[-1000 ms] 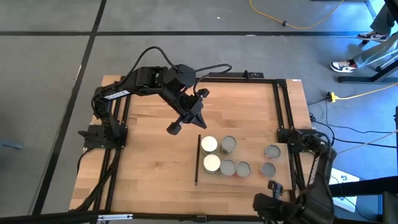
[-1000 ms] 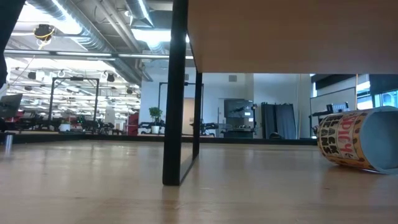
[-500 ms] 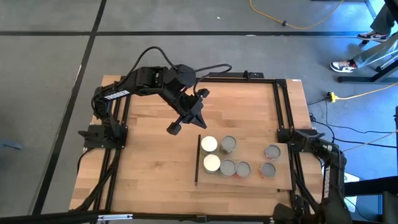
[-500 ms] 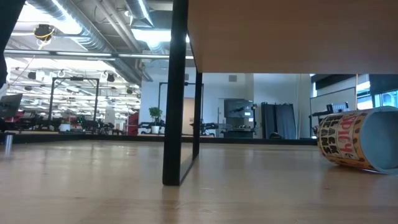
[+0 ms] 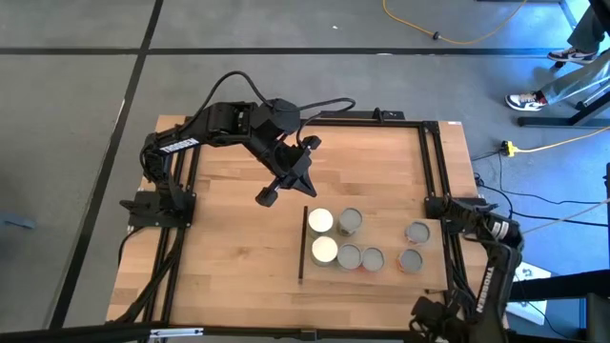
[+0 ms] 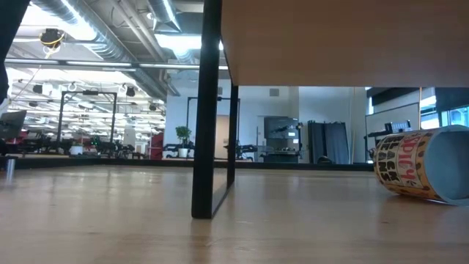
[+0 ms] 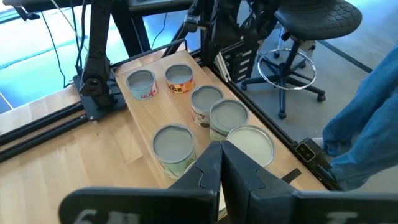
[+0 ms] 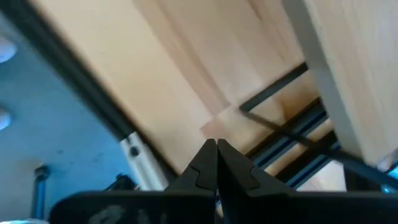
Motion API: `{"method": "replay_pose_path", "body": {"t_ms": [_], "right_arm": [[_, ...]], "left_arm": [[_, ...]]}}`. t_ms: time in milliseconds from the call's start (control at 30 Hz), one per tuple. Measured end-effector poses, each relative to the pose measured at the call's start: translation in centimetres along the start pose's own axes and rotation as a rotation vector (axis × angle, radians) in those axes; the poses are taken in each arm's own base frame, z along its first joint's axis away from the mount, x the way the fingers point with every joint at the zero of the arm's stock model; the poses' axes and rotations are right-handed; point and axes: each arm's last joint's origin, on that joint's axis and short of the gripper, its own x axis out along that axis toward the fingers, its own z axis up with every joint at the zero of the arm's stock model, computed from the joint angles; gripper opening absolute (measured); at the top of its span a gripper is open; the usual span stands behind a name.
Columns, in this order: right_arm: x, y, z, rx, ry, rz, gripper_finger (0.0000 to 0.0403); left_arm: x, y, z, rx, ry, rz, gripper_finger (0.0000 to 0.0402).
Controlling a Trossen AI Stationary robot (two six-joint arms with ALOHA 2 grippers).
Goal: Pick and place cans onto a shelf
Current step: Adjust the shelf
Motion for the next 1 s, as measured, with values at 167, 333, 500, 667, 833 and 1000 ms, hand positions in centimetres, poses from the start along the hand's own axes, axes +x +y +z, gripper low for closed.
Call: {"method": "replay_pose_path", "body": {"t_ms": [167, 333, 500, 667, 833, 1000], "right_arm": [[1.1, 0.0, 1.0, -0.019, -0.003, -0.045, 0.0005], [2.3, -0.1, 1.5, -0.044, -0.01, -0.092, 0.0005], [2.9, -0.2, 1.7, -0.039, -0.013, -0.117, 0.0005], [3.3, -0.2, 2.6, -0.022, -0.032, -0.131, 0.0005], [3.8, -0.4, 3.8, -0.039, -0.037, -0.152, 0.0005], [3.9, -1.8, 4.9, -0.029, -0.046, -0.165, 0.0005]], "left_arm": [[0.0, 0.0, 0.0, 0.0, 0.0, 0.0, 0.0], [0.0, 0.0, 0.0, 0.0, 0.0, 0.0, 0.0], [0.0, 0.0, 0.0, 0.0, 0.0, 0.0, 0.0], [0.0, 0.0, 0.0, 0.0, 0.001, 0.003, 0.0], [0.0, 0.0, 0.0, 0.0, 0.001, 0.004, 0.0], [0.0, 0.0, 0.0, 0.0, 0.001, 0.004, 0.0]]}}
